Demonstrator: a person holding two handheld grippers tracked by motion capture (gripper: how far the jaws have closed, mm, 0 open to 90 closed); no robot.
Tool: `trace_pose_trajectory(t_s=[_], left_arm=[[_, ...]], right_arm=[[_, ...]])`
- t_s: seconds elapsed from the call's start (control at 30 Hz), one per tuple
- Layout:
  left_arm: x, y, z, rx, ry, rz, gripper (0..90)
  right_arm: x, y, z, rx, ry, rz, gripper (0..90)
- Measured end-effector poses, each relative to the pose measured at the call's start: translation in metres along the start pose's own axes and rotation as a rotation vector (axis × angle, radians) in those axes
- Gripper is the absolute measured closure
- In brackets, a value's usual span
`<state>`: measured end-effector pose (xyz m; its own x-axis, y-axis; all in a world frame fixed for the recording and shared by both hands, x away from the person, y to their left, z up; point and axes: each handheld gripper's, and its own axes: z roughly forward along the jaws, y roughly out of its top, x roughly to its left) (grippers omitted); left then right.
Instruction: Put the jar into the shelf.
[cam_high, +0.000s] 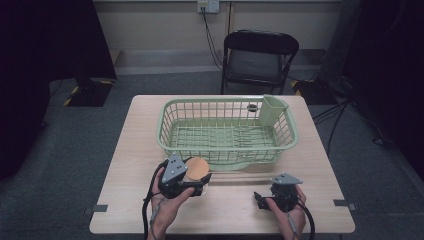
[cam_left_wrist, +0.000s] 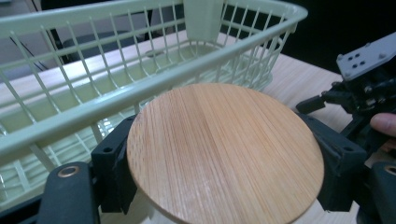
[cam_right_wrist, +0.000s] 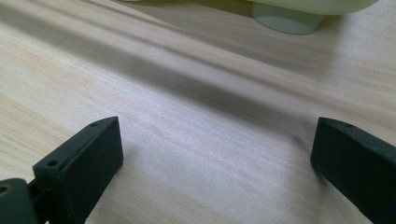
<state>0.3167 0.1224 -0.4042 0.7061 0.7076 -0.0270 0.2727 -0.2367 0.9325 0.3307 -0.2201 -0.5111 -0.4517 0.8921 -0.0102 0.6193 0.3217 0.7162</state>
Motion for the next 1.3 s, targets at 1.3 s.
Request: trace_pose_trajectory(t_s=[1.3], left_arm=[[0.005,0.056,-0.032,-0.11,0.007,0.03,24.3]], right_arm=[[0.0,0.0,0.0,0.0,0.0,0.0,1.5]])
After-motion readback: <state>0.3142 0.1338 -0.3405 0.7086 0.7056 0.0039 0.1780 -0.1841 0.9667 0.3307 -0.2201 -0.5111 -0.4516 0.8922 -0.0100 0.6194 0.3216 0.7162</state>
